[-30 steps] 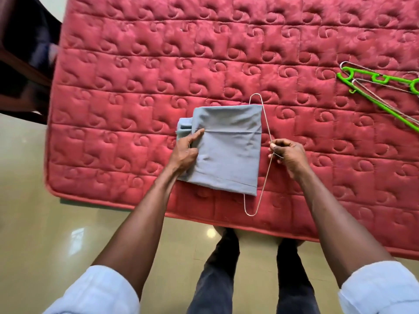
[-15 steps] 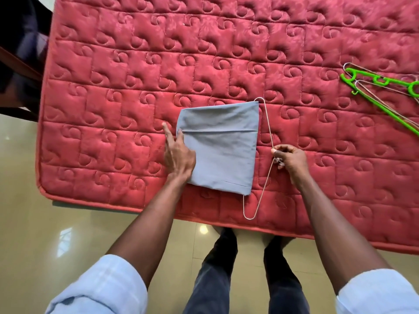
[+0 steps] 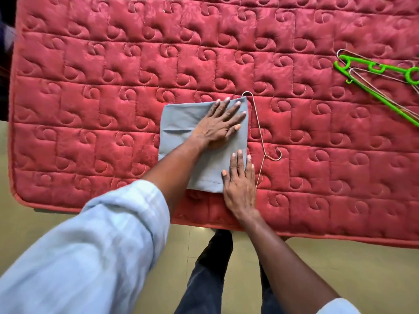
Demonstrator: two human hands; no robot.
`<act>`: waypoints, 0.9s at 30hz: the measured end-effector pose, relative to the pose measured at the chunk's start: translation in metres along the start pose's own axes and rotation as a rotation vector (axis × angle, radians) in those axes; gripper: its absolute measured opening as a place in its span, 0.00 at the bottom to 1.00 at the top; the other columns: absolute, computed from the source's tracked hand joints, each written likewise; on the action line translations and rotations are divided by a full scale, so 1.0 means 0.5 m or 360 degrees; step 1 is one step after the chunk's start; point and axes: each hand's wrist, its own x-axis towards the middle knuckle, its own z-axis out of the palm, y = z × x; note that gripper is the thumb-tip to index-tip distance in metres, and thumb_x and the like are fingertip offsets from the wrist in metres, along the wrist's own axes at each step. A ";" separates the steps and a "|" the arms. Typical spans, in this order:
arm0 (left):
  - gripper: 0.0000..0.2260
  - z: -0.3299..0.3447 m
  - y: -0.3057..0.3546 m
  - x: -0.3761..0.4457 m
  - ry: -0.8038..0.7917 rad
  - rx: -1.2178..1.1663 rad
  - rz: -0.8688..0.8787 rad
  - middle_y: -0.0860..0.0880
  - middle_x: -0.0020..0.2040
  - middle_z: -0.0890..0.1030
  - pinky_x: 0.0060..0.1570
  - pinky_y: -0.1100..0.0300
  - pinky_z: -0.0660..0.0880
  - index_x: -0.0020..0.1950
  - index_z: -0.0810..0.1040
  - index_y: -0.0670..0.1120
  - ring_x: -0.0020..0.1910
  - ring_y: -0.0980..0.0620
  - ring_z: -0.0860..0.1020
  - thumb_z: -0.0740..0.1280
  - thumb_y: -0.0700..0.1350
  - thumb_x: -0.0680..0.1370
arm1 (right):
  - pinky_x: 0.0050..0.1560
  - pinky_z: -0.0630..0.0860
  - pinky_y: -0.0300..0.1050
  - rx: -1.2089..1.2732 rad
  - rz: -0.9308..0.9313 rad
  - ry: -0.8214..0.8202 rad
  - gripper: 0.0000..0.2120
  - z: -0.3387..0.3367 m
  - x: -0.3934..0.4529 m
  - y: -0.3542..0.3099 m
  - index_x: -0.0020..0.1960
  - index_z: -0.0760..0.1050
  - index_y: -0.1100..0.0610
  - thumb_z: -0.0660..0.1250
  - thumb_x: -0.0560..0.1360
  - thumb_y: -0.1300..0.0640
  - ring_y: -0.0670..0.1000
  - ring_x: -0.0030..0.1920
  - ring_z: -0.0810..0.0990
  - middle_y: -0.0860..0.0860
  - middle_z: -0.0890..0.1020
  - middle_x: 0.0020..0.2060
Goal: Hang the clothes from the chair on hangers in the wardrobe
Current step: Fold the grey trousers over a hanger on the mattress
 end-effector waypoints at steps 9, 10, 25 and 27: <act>0.25 0.023 -0.021 -0.004 0.0044 0.0044 0.0035 0.47 0.81 0.51 0.77 0.44 0.42 0.80 0.50 0.55 0.80 0.42 0.46 0.43 0.59 0.83 | 0.76 0.55 0.56 0.0083 0.0030 0.0004 0.28 0.019 -0.056 0.007 0.79 0.55 0.61 0.50 0.82 0.50 0.58 0.78 0.52 0.56 0.55 0.78; 0.25 0.019 -0.018 -0.006 0.0056 0.0050 0.0027 0.46 0.81 0.52 0.77 0.44 0.43 0.80 0.52 0.54 0.80 0.41 0.48 0.44 0.59 0.83 | 0.76 0.55 0.55 0.0176 0.0044 0.0057 0.27 0.004 -0.054 0.004 0.78 0.57 0.61 0.53 0.82 0.51 0.58 0.78 0.54 0.57 0.58 0.78; 0.25 0.080 0.097 -0.130 0.0403 -0.0242 -0.0515 0.40 0.79 0.59 0.77 0.44 0.51 0.78 0.61 0.42 0.78 0.41 0.55 0.52 0.51 0.83 | 0.46 0.69 0.45 0.1288 0.1677 0.0169 0.06 -0.102 0.113 0.043 0.43 0.76 0.56 0.69 0.75 0.54 0.58 0.47 0.79 0.56 0.83 0.48; 0.25 0.081 0.094 -0.129 0.0379 -0.0246 -0.0515 0.41 0.79 0.59 0.77 0.45 0.50 0.78 0.61 0.43 0.79 0.41 0.55 0.52 0.51 0.83 | 0.43 0.69 0.43 0.1398 0.1725 0.0200 0.08 -0.102 0.113 0.036 0.41 0.75 0.56 0.69 0.74 0.53 0.56 0.42 0.77 0.53 0.81 0.42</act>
